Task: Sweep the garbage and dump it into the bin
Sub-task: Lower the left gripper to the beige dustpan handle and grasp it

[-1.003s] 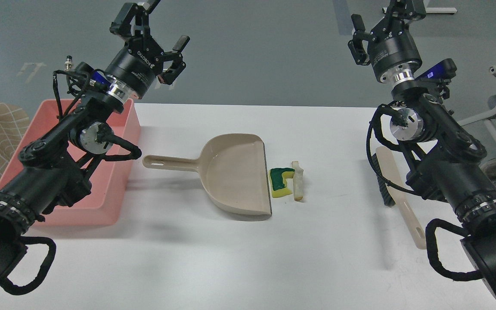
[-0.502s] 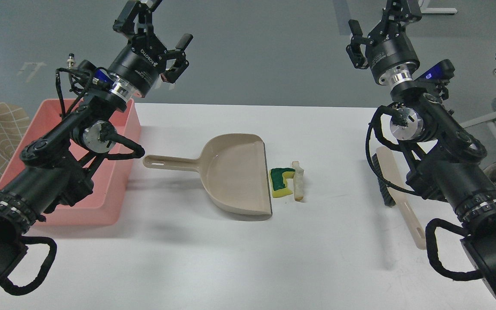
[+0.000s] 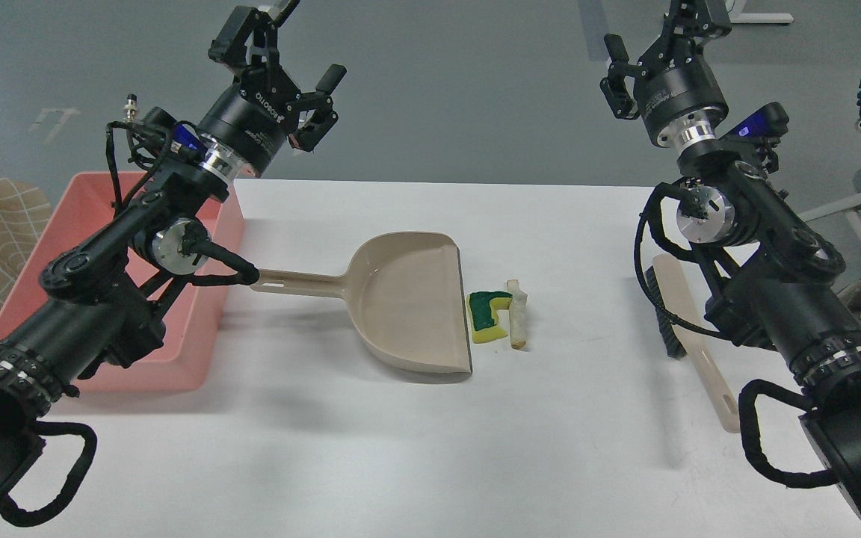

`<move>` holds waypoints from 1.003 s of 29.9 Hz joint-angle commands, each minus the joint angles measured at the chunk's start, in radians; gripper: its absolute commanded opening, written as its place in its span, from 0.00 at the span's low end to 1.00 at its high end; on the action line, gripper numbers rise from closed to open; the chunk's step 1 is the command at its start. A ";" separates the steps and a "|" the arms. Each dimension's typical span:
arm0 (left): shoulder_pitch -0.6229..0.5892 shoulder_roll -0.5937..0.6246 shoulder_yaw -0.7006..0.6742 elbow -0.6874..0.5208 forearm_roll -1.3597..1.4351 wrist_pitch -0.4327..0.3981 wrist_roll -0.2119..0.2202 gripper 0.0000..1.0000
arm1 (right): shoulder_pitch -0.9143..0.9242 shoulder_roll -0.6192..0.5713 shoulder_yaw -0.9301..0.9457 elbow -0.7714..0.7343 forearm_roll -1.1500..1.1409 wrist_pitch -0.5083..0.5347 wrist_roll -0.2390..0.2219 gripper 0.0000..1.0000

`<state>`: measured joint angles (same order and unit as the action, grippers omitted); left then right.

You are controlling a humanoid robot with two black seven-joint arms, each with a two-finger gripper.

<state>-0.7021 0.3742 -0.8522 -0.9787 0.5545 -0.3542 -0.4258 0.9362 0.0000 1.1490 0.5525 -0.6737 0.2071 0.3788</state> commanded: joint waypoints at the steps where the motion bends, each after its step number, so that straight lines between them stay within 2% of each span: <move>1: 0.055 0.076 -0.001 -0.144 0.099 0.069 0.013 0.98 | -0.002 0.000 0.000 0.003 -0.001 0.000 0.000 1.00; 6: 0.174 0.282 -0.001 -0.400 0.136 0.156 0.033 0.97 | 0.006 0.000 0.001 0.003 -0.001 0.000 0.002 1.00; 8: 0.213 0.342 -0.001 -0.466 0.159 0.182 0.035 0.97 | 0.006 0.000 0.001 0.003 -0.001 0.000 0.003 1.00; 12: 0.363 0.492 -0.002 -0.651 0.335 0.337 0.035 0.97 | 0.003 0.000 0.001 0.001 -0.001 0.000 0.006 1.00; 16: 0.499 0.567 -0.002 -0.750 0.470 0.457 0.033 0.97 | 0.003 0.000 0.001 0.003 -0.001 0.000 0.006 1.00; 19: 0.594 0.571 -0.004 -0.784 0.524 0.471 0.032 0.97 | 0.003 0.000 0.001 0.003 -0.001 -0.002 0.006 1.00; 23: 0.648 0.543 0.001 -0.782 0.567 0.475 0.036 0.97 | 0.003 0.000 0.001 0.003 -0.001 -0.002 0.006 1.00; 26: 0.693 0.482 0.036 -0.775 0.629 0.482 0.077 0.98 | 0.001 0.000 0.000 0.001 -0.001 -0.002 0.006 1.00; 30: 0.698 0.416 0.085 -0.720 0.682 0.504 0.101 0.98 | -0.004 -0.008 0.000 0.003 -0.001 -0.002 0.006 1.00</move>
<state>-0.0092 0.8391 -0.8070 -1.7455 1.2001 0.1340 -0.3412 0.9371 -0.0001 1.1494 0.5540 -0.6750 0.2055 0.3851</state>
